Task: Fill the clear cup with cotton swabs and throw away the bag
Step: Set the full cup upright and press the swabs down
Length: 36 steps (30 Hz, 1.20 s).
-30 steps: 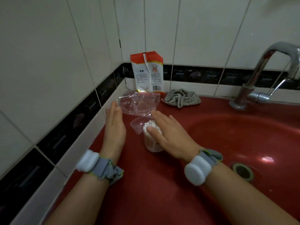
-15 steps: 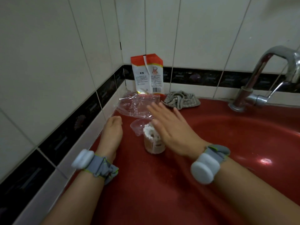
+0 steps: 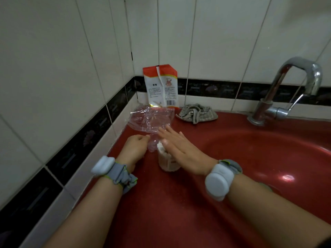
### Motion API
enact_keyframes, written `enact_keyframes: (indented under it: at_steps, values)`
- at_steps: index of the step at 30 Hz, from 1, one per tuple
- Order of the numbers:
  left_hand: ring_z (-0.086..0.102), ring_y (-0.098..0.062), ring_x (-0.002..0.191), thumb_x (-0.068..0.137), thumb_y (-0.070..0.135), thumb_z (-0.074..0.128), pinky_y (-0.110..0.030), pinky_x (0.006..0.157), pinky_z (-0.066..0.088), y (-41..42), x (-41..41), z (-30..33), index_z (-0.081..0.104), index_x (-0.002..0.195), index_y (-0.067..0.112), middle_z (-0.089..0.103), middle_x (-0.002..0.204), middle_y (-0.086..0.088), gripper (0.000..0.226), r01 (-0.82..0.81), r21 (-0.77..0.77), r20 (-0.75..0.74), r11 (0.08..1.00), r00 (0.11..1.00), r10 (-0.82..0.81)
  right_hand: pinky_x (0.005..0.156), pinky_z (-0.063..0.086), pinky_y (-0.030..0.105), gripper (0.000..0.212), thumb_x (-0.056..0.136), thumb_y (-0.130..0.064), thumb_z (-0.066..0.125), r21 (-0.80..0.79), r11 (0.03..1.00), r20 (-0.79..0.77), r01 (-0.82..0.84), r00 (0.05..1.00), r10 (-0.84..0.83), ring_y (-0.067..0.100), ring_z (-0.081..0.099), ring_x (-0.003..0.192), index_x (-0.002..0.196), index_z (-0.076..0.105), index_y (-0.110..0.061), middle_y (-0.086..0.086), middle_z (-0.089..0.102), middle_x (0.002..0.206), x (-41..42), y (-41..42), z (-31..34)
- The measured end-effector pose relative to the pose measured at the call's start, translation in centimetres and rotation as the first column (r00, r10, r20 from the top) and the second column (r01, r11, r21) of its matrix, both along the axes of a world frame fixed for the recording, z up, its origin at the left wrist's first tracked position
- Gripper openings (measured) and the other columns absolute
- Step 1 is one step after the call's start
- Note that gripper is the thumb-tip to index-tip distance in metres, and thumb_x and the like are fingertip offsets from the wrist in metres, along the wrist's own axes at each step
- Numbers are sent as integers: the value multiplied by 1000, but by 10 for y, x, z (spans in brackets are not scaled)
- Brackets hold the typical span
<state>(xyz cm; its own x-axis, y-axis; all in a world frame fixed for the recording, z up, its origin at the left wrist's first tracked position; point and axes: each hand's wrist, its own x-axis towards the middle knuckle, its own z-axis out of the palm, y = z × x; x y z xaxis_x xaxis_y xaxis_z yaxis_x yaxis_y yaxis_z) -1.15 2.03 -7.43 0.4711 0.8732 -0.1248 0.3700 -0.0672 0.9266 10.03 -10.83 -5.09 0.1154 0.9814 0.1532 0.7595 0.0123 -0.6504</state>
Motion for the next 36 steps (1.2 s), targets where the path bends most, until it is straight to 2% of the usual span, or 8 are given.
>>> enact_keyframes:
  at_steps: [4,8,13,17,20,25,30,36]
  values:
    - [53,-16,64,93,11,47,-18,45,47,-1,3,4,57,70,16,58,81,-11,25,-6,-68,67,998,998,11,118,8,23,76,87,-51,50,113,977,-440,182,891,-115,-7,12,140,149,16,-25,-15,17,154,3,-21,7]
    - [53,-16,67,93,7,46,-20,56,50,-5,3,8,56,74,15,54,82,-10,23,-7,-170,197,985,979,41,105,11,5,121,58,-49,83,-29,970,-218,241,946,-241,-4,17,136,150,9,-19,-15,19,144,5,-42,-16]
    - [52,-11,67,93,11,47,-21,61,39,-14,2,16,62,77,17,60,78,-3,22,-5,-142,324,990,945,52,97,31,3,89,65,-33,85,-7,976,-253,218,944,-213,-14,46,115,138,36,-24,-15,50,132,3,-44,-30]
    - [56,-11,83,95,23,47,-22,69,42,-24,-7,25,63,106,23,65,96,2,19,37,-123,404,992,915,16,94,32,1,89,70,-28,82,27,973,-276,227,938,-211,-10,47,116,142,30,-23,-18,49,130,4,-40,-31]
    - [61,-14,96,94,20,52,-29,82,48,-36,-14,31,60,111,22,65,110,-1,19,86,-66,494,994,868,-42,100,34,8,88,72,-26,81,40,980,-275,196,945,-178,-5,47,121,144,30,-21,-10,51,135,4,-39,-33]
    - [59,14,93,86,11,64,-7,78,45,-50,-20,30,55,122,25,61,115,13,39,189,272,387,944,876,-287,102,31,7,88,75,-24,79,40,983,-273,178,949,-161,-7,42,124,147,27,-25,-13,46,139,5,-38,-29]
    - [55,-9,120,75,37,66,-33,102,44,-47,-27,19,54,121,44,58,129,6,48,290,404,242,867,881,-407,106,31,11,97,75,-32,78,0,986,-248,164,955,-159,-7,40,127,150,17,-28,-18,42,141,9,-36,-29]
    - [52,-10,124,77,15,66,-20,99,45,-44,-31,20,54,120,37,51,135,7,49,383,400,247,832,830,-501,93,35,4,77,77,-28,77,-40,984,-240,172,955,-176,1,50,119,141,34,-21,-11,53,130,13,-35,-31]
